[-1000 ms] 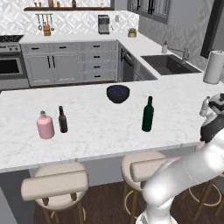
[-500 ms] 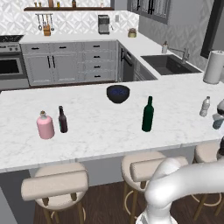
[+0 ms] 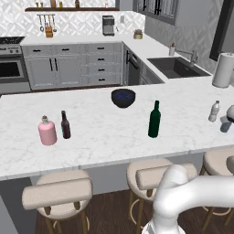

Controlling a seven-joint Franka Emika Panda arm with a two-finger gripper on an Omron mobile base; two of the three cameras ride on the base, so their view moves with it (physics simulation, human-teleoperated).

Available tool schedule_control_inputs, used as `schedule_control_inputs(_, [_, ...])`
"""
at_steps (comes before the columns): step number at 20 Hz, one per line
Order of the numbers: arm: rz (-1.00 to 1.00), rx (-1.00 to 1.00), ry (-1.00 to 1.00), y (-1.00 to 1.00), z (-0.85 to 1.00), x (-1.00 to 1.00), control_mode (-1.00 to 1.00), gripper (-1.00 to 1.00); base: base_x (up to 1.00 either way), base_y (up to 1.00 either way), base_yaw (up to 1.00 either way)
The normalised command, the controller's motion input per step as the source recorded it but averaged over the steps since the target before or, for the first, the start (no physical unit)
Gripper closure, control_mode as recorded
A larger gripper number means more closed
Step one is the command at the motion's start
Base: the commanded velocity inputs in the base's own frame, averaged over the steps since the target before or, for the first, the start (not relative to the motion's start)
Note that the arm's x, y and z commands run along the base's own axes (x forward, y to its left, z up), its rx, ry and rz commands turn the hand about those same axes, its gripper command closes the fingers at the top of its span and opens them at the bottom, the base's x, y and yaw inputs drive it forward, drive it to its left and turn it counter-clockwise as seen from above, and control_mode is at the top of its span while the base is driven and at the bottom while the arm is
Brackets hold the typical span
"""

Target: Move the plastic bottles in the middle to the plastics group, and the glass bottles in the middle to the glass group.

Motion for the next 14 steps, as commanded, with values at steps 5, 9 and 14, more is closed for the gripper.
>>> schedule_control_inputs(5, [0.0, 0.0, 0.0, -0.02, -0.01, 0.26, -1.0, 1.0, 0.0, 0.0, 0.0])
schedule_control_inputs(9, [0.0, 0.0, 0.0, -0.01, -0.02, 0.23, -1.0, 1.0, 0.0, 0.0, 0.0])
schedule_control_inputs(14, [0.0, 0.0, 0.0, -0.08, -0.01, 0.14, -1.0, 1.0, 0.0, 0.0, 0.0])
